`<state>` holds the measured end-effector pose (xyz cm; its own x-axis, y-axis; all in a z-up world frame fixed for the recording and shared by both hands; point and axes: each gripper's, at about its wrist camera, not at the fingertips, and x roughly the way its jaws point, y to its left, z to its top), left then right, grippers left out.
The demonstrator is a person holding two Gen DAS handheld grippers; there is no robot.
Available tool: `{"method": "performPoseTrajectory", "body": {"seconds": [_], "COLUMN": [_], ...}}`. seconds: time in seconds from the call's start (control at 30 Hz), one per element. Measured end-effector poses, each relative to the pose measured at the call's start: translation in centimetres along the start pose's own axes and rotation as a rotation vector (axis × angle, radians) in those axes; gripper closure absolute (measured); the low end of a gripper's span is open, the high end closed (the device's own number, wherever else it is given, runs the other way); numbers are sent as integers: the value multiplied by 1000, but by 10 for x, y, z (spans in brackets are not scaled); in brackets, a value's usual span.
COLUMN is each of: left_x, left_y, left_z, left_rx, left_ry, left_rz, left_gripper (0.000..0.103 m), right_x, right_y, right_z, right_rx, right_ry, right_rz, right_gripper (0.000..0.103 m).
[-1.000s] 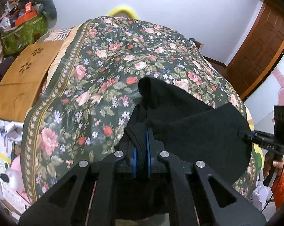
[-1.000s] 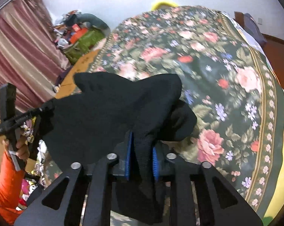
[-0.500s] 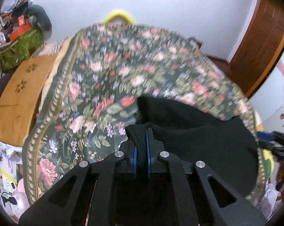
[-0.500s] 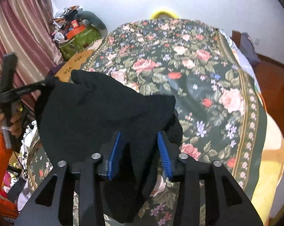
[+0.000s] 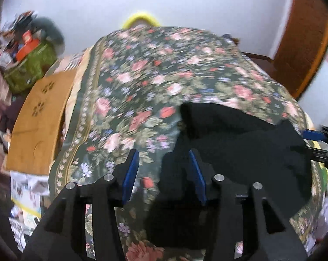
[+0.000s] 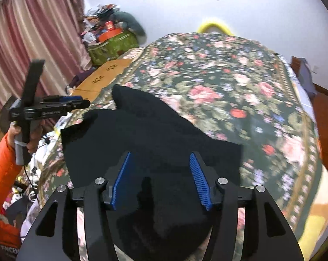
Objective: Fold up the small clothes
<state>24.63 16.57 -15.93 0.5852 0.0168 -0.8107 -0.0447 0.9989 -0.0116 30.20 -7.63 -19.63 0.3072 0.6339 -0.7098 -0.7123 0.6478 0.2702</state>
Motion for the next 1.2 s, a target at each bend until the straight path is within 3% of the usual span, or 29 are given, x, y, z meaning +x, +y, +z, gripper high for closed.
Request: {"method": "performPoseTrajectory", "body": {"seconds": [0.17,0.3,0.37,0.5,0.6,0.67,0.83,1.0,1.2], "left_x": [11,55,61,52,49,48,34,4,1], "left_y": [-49,-71,-61,-28,3,24,55,44,-1], "left_z": [-9,-16,-19,-25,-37,-51,-67,-49,-2], "left_rx": [89,120,83,19,-14,-45,-108,-109,-58], "left_ry": [27,118,104,84,93,126,155,83,31], "left_rz": [-122,-75,-91,-55,48,106,147,88,-9], "left_gripper": [47,44,33,31,31,31,32,32,30], "right_x": [39,58,56,42,27,13,-7,11,6], "right_y": [12,3,-7,-31,-47,-47,-25,-4,-14], "right_z": [3,-2,-6,-16,-24,-29,-38,-53,-48], "right_rx": [-14,-5,7,20,61,83,81,5,51], "right_ry": [63,102,102,104,115,96,66,123,115], "right_rz": [34,10,-7,-99,-140,-121,-14,-27,-19], "right_gripper": [51,51,50,45,45,45,44,41,40]}}
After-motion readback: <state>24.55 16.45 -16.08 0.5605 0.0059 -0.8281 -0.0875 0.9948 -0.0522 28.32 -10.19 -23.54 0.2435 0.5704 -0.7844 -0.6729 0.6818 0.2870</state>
